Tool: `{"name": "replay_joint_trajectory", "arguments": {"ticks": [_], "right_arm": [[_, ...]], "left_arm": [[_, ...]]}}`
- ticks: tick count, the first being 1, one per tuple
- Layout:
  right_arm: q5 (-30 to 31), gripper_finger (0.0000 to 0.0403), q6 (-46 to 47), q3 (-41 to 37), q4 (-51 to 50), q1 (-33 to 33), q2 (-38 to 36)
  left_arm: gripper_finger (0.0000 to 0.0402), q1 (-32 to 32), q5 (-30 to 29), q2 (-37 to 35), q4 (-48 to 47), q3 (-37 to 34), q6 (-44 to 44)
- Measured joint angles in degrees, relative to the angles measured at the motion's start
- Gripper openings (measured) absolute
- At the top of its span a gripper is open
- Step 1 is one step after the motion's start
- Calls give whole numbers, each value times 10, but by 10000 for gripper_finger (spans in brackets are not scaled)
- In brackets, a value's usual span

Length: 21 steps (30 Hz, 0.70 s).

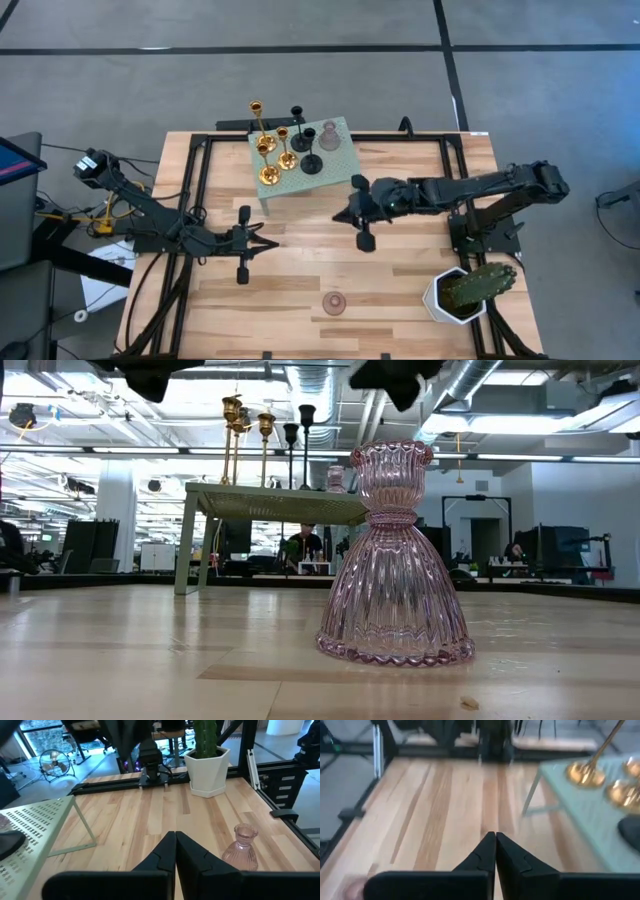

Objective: Pick & Place candle stick holders
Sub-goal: Put the violet candle holder on the shelf

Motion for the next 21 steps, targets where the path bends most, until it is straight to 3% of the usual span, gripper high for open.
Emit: {"name": "replay_joint_trajectory", "arguments": {"ticks": [8,13,21], "right_arm": [[54,1,56,0,-93,75,6],[118,0,108,0,-115,140,5],[121,1,199,0,-132,203,5]], "left_arm": [[6,0,12,0,-4,0,19],[9,0,21,0,-4,0,19],[6,0,22,0,-4,0,19]]}}
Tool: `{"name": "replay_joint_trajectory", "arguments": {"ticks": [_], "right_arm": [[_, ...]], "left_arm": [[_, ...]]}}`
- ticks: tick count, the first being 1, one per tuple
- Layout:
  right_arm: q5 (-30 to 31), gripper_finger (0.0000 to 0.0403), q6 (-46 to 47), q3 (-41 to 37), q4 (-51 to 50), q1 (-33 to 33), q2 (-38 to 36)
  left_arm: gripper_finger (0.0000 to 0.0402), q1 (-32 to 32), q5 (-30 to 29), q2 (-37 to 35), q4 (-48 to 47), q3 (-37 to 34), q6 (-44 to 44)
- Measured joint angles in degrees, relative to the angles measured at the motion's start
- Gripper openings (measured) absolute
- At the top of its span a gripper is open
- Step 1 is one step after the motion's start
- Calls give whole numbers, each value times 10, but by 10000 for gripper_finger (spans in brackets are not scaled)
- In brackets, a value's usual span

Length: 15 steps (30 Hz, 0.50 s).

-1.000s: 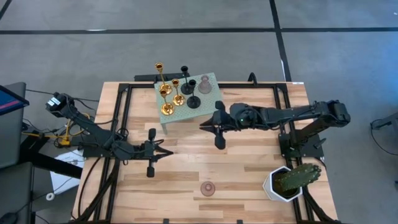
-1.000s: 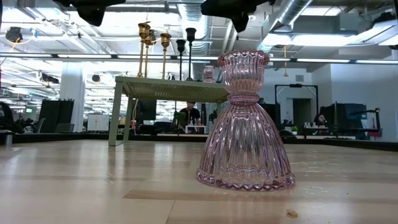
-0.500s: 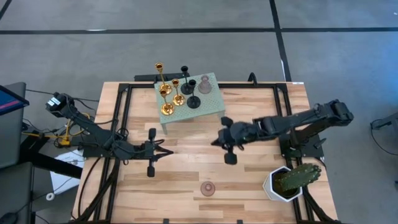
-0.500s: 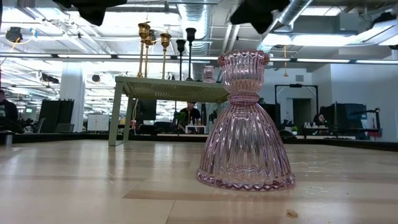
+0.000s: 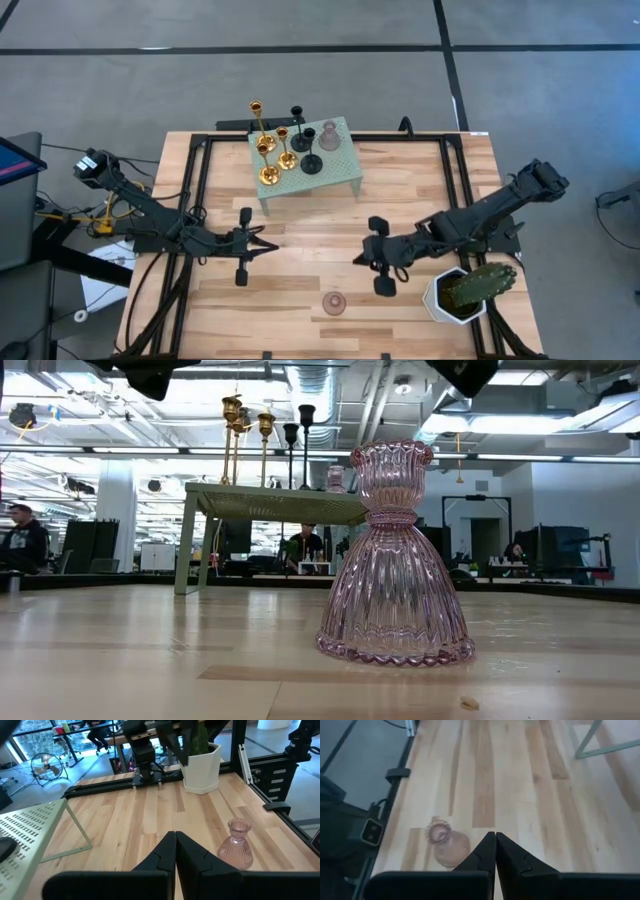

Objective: Pick & Place candle stick holders
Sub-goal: Put the violet candle holder on the shelf

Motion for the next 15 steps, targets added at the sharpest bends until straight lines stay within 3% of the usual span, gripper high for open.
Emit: {"name": "replay_joint_trajectory", "arguments": {"ticks": [3,7,15], "right_arm": [[-10,4,0,0,0,13,0],[-74,2,0,0,18,15,14],[-74,8,-6,-1,108,5,117]], "left_arm": [[9,0,0,0,0,0,0],[8,0,0,0,0,0,0],[9,0,0,0,-2,0,0]]}}
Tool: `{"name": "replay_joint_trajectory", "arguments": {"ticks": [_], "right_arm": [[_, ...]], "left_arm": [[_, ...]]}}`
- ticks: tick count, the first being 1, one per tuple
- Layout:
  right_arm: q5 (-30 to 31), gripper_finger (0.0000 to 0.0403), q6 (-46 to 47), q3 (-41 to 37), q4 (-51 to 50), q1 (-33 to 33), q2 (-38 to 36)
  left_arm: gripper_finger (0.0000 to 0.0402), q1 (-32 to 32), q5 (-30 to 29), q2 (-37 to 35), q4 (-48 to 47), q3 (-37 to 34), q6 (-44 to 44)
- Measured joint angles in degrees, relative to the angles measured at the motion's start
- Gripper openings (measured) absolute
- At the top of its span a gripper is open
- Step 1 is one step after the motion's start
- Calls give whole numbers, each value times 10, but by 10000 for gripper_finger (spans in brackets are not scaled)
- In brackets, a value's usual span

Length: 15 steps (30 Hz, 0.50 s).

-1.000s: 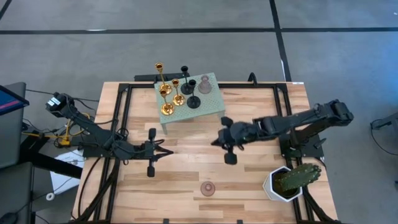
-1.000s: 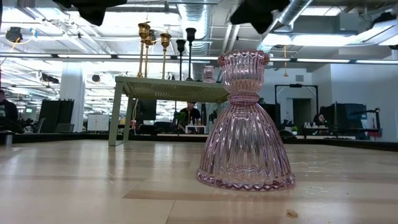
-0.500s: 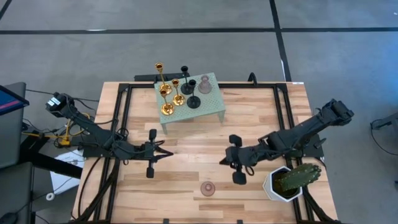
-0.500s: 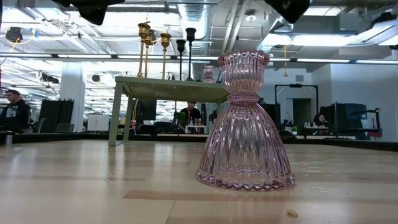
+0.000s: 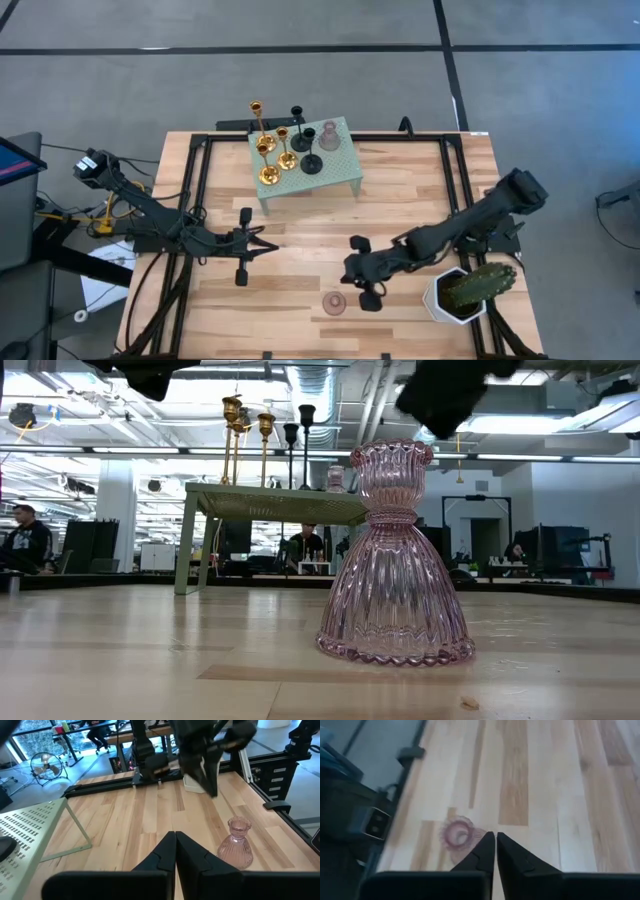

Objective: Pick & Place candle stick holders
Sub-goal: Put the violet candle holder on the shelf

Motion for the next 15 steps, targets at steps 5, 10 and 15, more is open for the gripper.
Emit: {"name": "replay_joint_trajectory", "arguments": {"ticks": [5,10,15], "right_arm": [[-2,48,13,0,-1,-3,36],[-7,132,31,0,6,0,55],[-23,224,31,0,23,4,82]], "left_arm": [[10,0,0,0,-2,0,0],[6,0,0,0,-3,0,0],[10,0,0,0,-3,0,0]]}}
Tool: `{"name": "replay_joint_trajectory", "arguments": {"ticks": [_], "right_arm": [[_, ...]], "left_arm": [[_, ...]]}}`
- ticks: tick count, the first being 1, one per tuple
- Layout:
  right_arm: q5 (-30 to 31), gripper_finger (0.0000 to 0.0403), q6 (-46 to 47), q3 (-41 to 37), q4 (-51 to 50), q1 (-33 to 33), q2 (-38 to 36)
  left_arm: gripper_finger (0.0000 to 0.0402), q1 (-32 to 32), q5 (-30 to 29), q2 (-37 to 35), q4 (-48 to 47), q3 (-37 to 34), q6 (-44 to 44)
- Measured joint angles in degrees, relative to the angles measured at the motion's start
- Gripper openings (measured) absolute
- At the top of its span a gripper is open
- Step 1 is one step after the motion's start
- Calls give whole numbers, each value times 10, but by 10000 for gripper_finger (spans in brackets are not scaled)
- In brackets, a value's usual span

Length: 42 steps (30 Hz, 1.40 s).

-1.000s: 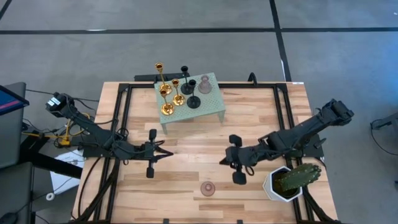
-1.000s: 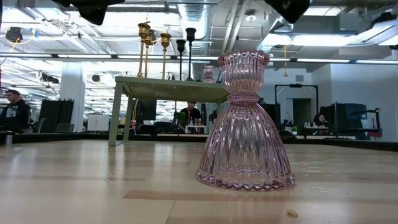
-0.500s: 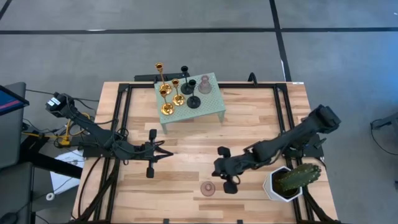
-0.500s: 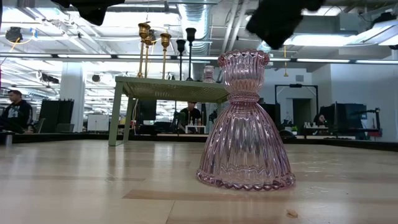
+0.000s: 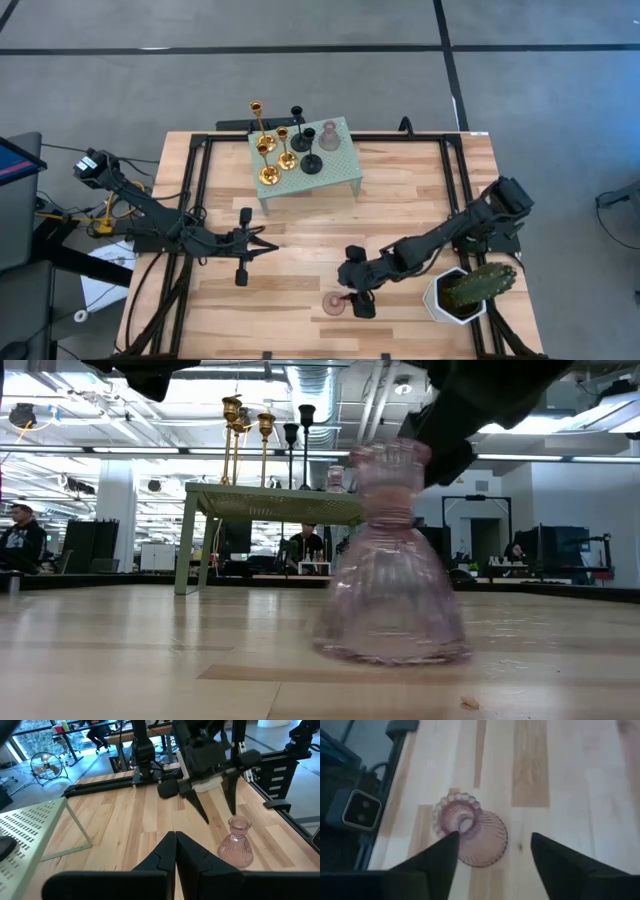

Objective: Pick & Place candle stick holders
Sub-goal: Put the violet candle holder on the shelf

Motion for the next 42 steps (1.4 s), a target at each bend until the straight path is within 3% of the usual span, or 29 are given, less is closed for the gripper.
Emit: {"name": "replay_joint_trajectory", "arguments": {"ticks": [3,7,16,30,37,42], "right_arm": [[-13,261,2,0,24,0,19],[-42,279,9,-2,47,0,33],[-56,282,28,0,102,6,32],[-24,282,30,0,133,5,33],[-37,279,30,2,137,-7,33],[-41,237,28,2,135,-17,34]], "left_arm": [[8,0,0,0,0,0,-4],[7,0,0,0,0,0,-4],[7,0,0,0,0,-1,-4],[7,0,2,0,-2,-1,-28],[5,-4,176,40,-10,-1,-67],[5,-17,176,144,32,-1,-71]]}}
